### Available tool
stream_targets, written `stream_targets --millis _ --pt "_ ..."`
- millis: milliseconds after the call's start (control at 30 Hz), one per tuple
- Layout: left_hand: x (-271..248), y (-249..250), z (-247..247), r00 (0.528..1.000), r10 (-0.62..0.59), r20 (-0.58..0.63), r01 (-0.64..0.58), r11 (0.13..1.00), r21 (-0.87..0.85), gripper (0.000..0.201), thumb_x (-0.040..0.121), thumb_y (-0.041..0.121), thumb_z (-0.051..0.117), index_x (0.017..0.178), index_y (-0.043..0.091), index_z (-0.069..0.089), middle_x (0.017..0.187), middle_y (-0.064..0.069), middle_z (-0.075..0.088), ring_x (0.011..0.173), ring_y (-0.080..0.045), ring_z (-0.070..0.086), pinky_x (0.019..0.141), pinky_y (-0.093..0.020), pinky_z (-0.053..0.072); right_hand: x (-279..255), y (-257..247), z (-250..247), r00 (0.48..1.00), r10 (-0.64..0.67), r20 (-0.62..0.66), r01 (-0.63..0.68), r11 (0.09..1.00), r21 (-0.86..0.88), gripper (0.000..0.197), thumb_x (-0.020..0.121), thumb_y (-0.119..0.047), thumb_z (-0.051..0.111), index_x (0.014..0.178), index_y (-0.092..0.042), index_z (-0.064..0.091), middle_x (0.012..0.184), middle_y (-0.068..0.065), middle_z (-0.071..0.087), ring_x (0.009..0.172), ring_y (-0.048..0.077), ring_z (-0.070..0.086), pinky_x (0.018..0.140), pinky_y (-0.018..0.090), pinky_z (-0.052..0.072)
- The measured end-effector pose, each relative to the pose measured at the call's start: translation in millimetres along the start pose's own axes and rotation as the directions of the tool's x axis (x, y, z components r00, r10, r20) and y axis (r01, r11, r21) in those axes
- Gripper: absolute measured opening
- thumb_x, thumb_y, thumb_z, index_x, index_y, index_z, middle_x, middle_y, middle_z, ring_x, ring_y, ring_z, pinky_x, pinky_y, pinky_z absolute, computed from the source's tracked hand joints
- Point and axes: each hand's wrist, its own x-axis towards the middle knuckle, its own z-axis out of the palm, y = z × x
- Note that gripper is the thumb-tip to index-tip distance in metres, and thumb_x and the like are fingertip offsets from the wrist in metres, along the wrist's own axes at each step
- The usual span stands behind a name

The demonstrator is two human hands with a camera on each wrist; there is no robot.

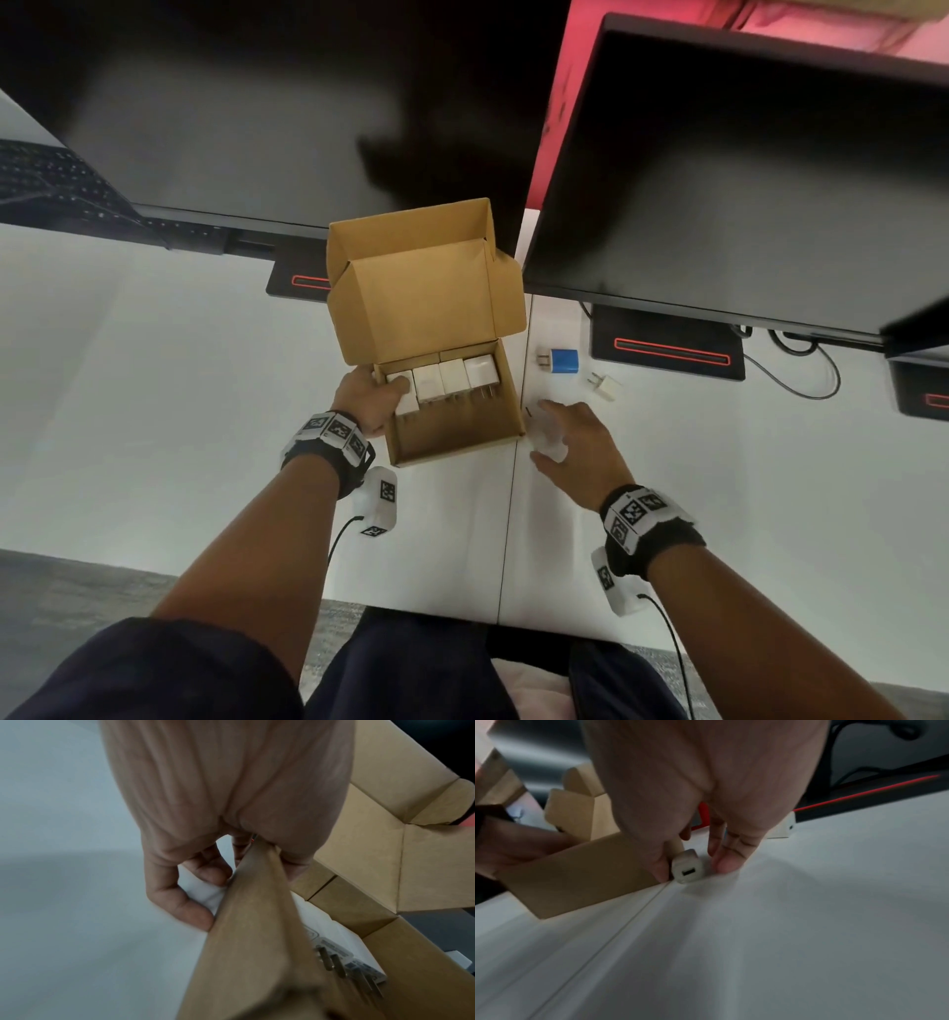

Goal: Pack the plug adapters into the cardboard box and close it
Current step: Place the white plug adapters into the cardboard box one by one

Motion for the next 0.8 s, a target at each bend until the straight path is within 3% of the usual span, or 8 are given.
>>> stream_targets --millis 133,267,367,500,600,667,733,800 --pt "0 0 -2 1.0 -0.003 0.022 0.003 1.0 -0.023 0.033 0.085 0.03 0.064 0.117 0.02 0.063 0.081 -0.006 0.064 0.068 -0.028 0.062 0.067 -0.036 0.056 10 -10 8 0.997 -0.063 0.039 0.064 0.997 -0.04 0.045 0.088 -0.024 0.071 0.131 -0.022 0.055 0.132 0.004 0.049 0.108 0.024 0.062 0.09 0.022 0.043" --pt "-1 -2 -4 1.0 0.001 0.03 0.0 1.0 -0.023 0.019 0.096 0.019 0.062 0.116 0.02 0.062 0.079 -0.003 0.061 0.062 -0.023 0.058 0.061 -0.033 0.053 9 -18 -6 0.957 0.097 -0.272 -0.051 0.984 0.172 0.046 0.082 -0.017 0.076 0.123 -0.021 0.057 0.119 0.004 0.055 0.098 0.022 0.062 0.082 0.022 0.05" --pt "-2 -2 -6 1.0 0.014 0.027 -0.015 1.0 0.022 0.018 0.093 0.014 0.06 0.11 0.016 0.062 0.072 -0.002 0.059 0.055 -0.022 0.056 0.059 -0.032 0.053 6 -50 -21 0.909 0.026 -0.417 0.093 0.96 0.263 0.048 0.081 -0.013 0.078 0.123 -0.022 0.058 0.118 0.0 0.055 0.088 0.014 0.062 0.073 0.015 0.053" --pt "-3 1 -7 1.0 0.017 0.026 -0.019 0.996 0.088 0.011 0.087 0.016 0.059 0.097 0.012 0.06 0.069 -0.008 0.058 0.051 -0.026 0.055 0.055 -0.032 0.051 15 -106 -22 0.975 -0.169 -0.147 0.2 0.952 0.232 0.041 0.079 -0.013 0.075 0.115 -0.024 0.059 0.107 -0.001 0.06 0.087 0.012 0.061 0.07 0.024 0.056" --pt "7 -4 -6 0.999 0.041 0.025 -0.044 0.99 0.132 0.022 0.073 0.023 0.056 0.091 0.013 0.063 0.079 -0.014 0.066 0.065 -0.035 0.063 0.063 -0.04 0.055 28 -137 3 0.982 -0.164 0.095 0.156 0.984 0.084 0.035 0.077 -0.013 0.073 0.106 -0.025 0.058 0.099 0.001 0.061 0.085 0.019 0.06 0.072 0.036 0.057" --pt "12 -9 -7 0.998 0.051 0.023 -0.054 0.988 0.142 0.024 0.069 0.025 0.057 0.09 0.015 0.063 0.089 -0.017 0.073 0.079 -0.04 0.07 0.074 -0.048 0.062 36 -150 23 0.972 -0.162 0.167 0.166 0.986 -0.005 0.032 0.075 -0.014 0.074 0.102 -0.023 0.058 0.094 0.002 0.066 0.084 0.022 0.062 0.074 0.043 0.059" --pt "14 -9 -7 0.998 0.058 0.012 -0.06 0.987 0.151 0.031 0.068 0.026 0.055 0.094 0.013 0.067 0.1 -0.021 0.076 0.092 -0.044 0.074 0.084 -0.057 0.066 41 -157 37 0.969 -0.145 0.199 0.155 0.987 -0.038 0.033 0.075 -0.016 0.077 0.103 -0.02 0.059 0.094 0.004 0.071 0.085 0.024 0.066 0.078 0.044 0.06" --pt "10 -6 -7 0.997 0.071 0.008 -0.071 0.983 0.169 0.045 0.068 0.029 0.052 0.103 0.008 0.068 0.111 -0.023 0.074 0.1 -0.044 0.072 0.091 -0.057 0.064 44 -160 45 0.976 -0.096 0.194 0.103 0.994 -0.023 0.034 0.076 -0.016 0.077 0.105 -0.021 0.06 0.097 0.004 0.073 0.087 0.025 0.067 0.08 0.041 0.06"
